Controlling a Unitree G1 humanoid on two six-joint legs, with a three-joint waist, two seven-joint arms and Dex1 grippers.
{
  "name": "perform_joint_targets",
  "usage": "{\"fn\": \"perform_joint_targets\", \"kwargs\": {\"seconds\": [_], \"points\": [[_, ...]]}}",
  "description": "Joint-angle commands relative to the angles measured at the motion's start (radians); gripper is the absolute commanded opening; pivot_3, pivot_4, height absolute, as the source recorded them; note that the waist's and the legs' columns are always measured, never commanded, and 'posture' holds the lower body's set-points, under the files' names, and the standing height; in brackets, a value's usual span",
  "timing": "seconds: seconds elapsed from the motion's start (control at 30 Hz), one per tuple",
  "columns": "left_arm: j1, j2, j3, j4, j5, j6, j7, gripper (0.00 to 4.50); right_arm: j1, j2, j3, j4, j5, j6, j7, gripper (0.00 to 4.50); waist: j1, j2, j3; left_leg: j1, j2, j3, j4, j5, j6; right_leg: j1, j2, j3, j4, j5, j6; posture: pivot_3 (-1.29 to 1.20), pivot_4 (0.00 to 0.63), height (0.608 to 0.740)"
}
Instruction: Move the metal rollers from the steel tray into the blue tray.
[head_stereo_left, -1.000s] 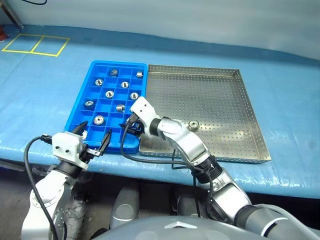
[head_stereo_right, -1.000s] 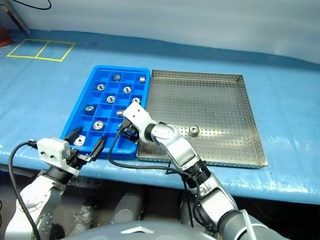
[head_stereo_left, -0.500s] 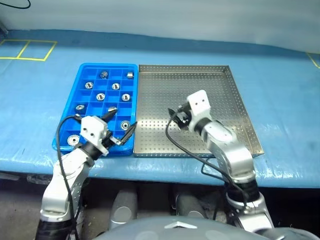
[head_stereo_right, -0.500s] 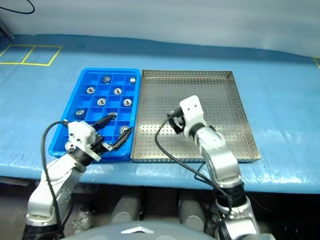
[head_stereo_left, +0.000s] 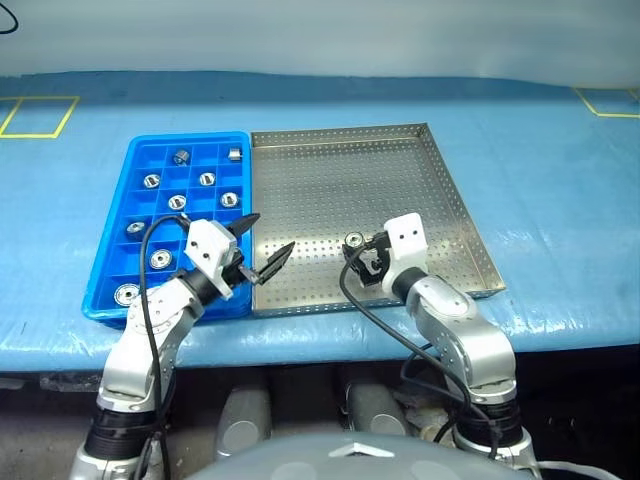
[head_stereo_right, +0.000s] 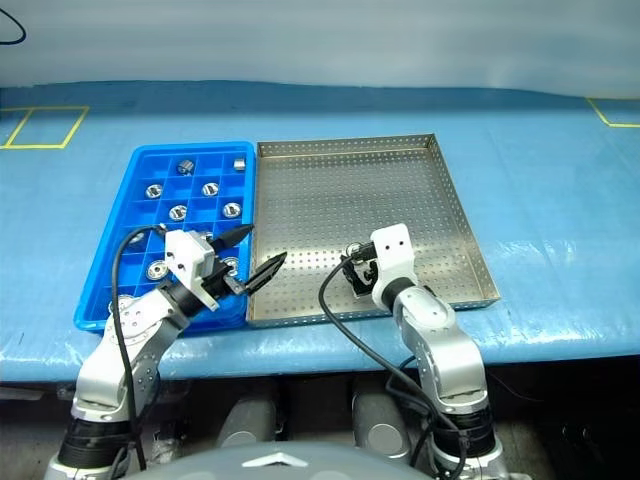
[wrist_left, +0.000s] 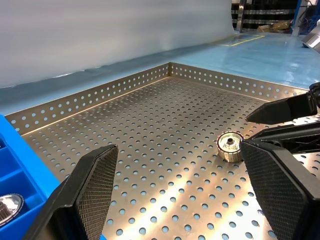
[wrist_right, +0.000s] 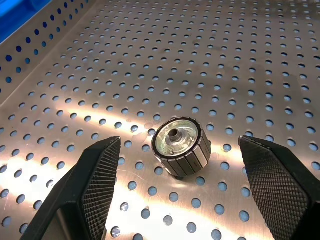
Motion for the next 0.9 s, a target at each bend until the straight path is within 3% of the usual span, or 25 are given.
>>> {"fn": "perform_joint_targets", "kwargs": {"seconds": [0.03, 0.63, 0.73, 0.9], "points": [[-0.005, 0.001, -0.008, -0.007, -0.010, -0.006, -0.008, 4.29, -0.021, 0.003, -0.014, 0.038, 0.012, -0.051, -0.001, 4.00, -0.003, 0.000, 0.000, 0.000, 0.000, 0.000, 0.000, 0.000, 0.000, 0.000, 0.000, 0.000, 0.000, 0.000, 0.000, -0.01, 0.150, 0.740], [0.054, -0.017, -0.010, -0.017, -0.018, 0.000, 0.008, 4.29, -0.131, -0.011, 0.016, 0.270, 0.014, -0.221, 0.039, 4.00, -0.010, 0.000, 0.000, 0.000, 0.000, 0.000, 0.000, 0.000, 0.000, 0.000, 0.000, 0.001, 0.000, 0.001, 0.001, 0.04, 0.150, 0.740], [0.060, -0.020, -0.010, -0.021, -0.017, 0.001, 0.013, 4.29, -0.136, -0.006, 0.018, 0.281, 0.014, -0.228, 0.038, 3.47, -0.007, 0.000, 0.000, 0.000, 0.000, 0.000, 0.000, 0.000, 0.000, 0.000, 0.000, 0.001, 0.000, 0.003, 0.005, 0.06, 0.150, 0.740], [0.061, -0.022, -0.008, -0.025, -0.017, 0.000, 0.022, 4.29, -0.138, -0.007, 0.014, 0.290, 0.015, -0.229, 0.040, 1.92, -0.002, 0.000, 0.000, 0.000, 0.000, 0.000, 0.000, 0.000, 0.000, 0.000, 0.000, 0.001, 0.000, 0.003, 0.005, 0.06, 0.150, 0.740]]}}
